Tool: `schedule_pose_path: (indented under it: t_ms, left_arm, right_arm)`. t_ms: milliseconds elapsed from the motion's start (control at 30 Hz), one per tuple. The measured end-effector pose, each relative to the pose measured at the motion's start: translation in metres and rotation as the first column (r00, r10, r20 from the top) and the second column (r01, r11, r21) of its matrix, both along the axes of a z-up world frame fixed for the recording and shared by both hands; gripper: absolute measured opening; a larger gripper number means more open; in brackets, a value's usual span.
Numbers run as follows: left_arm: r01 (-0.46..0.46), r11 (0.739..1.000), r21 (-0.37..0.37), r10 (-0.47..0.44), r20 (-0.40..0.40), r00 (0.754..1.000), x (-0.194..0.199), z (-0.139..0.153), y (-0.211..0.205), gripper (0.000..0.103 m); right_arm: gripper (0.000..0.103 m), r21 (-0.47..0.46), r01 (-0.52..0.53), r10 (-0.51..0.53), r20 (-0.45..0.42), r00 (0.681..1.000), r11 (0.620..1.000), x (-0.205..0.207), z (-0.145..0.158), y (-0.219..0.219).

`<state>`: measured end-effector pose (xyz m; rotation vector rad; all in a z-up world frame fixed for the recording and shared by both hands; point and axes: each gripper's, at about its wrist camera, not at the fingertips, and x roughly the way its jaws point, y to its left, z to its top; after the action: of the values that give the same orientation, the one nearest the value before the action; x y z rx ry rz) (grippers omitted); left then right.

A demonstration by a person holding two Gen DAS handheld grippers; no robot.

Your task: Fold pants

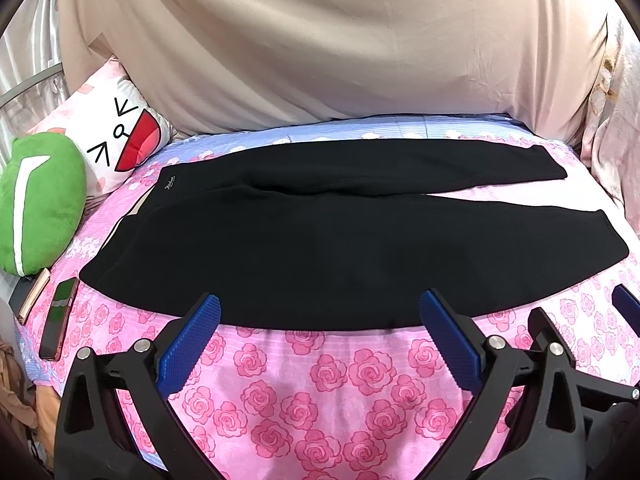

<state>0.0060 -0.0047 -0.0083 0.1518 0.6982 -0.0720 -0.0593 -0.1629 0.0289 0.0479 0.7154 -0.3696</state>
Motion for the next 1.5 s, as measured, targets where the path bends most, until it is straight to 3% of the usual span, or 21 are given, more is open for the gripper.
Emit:
schedule_pose_path:
  t_ms: [1033, 1200, 1267, 1333, 1400, 1500]
  left_arm:
    - [-0.002, 1.000, 0.000, 0.002, -0.016, 1.000, 0.012, -0.007, -0.003, 0.098]
    - [-0.001, 1.000, -0.008, 0.001, -0.047, 0.999, 0.018, -0.010, -0.003, 0.098]
    - [0.000, 1.000, -0.029, -0.003, -0.080, 0.997, 0.026, -0.009, 0.002, 0.098]
    - [-0.007, 0.999, -0.040, 0.002, -0.114, 0.993, 0.038, -0.011, 0.007, 0.098]
    - [-0.035, 0.999, -0.021, 0.032, -0.154, 0.988, 0.057, -0.016, 0.016, 0.098]
    - [-0.072, 0.997, -0.028, 0.062, -0.267, 0.962, 0.092, -0.023, 0.037, 0.098]
  right_arm:
    - [0.098, 0.010, 0.004, -0.004, -0.021, 1.000, 1.000, 0.010, -0.010, -0.005]
    - [0.098, 0.021, 0.002, -0.002, -0.027, 1.000, 1.000, 0.015, -0.016, -0.013]
    - [0.098, 0.027, -0.017, 0.017, -0.020, 1.000, 1.000, 0.020, -0.016, -0.022]
    - [0.098, 0.097, -0.045, 0.047, -0.011, 0.999, 0.994, 0.036, -0.016, -0.047]
    - [0.098, 0.176, -0.052, 0.045, 0.047, 0.998, 0.983, 0.054, -0.005, -0.096]
    - [0.098, 0.192, -0.027, 0.014, 0.068, 0.998, 0.981, 0.099, 0.006, -0.176]
